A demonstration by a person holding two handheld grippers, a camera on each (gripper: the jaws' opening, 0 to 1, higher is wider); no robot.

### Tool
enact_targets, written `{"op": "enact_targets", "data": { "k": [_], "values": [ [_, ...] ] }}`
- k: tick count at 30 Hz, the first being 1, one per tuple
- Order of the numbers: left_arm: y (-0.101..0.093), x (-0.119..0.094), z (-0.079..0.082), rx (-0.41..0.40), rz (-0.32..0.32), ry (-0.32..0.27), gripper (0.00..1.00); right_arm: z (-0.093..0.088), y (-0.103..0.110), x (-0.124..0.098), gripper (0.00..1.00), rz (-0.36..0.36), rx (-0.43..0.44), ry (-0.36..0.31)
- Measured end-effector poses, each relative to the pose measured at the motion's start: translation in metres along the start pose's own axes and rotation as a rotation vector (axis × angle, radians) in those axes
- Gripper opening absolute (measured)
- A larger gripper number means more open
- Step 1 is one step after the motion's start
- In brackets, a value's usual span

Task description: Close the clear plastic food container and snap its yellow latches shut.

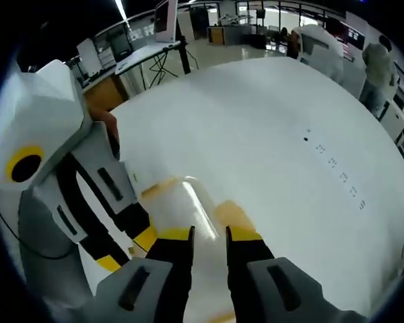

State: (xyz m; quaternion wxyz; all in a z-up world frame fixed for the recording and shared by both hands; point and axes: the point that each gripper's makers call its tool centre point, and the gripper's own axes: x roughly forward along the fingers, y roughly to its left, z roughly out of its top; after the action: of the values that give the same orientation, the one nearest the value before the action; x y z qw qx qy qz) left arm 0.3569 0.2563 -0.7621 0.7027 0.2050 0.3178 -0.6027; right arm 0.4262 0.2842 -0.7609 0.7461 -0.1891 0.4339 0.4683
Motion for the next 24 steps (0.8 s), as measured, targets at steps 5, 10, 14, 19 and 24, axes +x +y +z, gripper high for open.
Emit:
{"op": "enact_targets", "data": {
  "k": [5, 10, 14, 19, 24],
  "values": [
    [-0.003, 0.0, -0.001, 0.023, 0.0, 0.001, 0.17, -0.01, -0.006, 0.004, 0.26, 0.014, -0.045, 0.062],
    [-0.004, 0.0, -0.001, 0.061, -0.001, -0.009, 0.17, -0.014, -0.004, 0.005, 0.27, 0.067, -0.097, 0.109],
    [-0.007, 0.0, -0.003, 0.109, 0.002, 0.005, 0.18, -0.014, 0.001, 0.007, 0.29, 0.139, -0.16, 0.17],
    [-0.008, 0.001, -0.004, 0.182, 0.013, 0.018, 0.2, -0.014, 0.001, 0.011, 0.31, 0.208, -0.161, 0.235],
    [-0.01, 0.002, -0.006, 0.334, 0.047, 0.07, 0.21, -0.02, 0.011, 0.013, 0.38, 0.255, -0.19, 0.328]
  ]
}}
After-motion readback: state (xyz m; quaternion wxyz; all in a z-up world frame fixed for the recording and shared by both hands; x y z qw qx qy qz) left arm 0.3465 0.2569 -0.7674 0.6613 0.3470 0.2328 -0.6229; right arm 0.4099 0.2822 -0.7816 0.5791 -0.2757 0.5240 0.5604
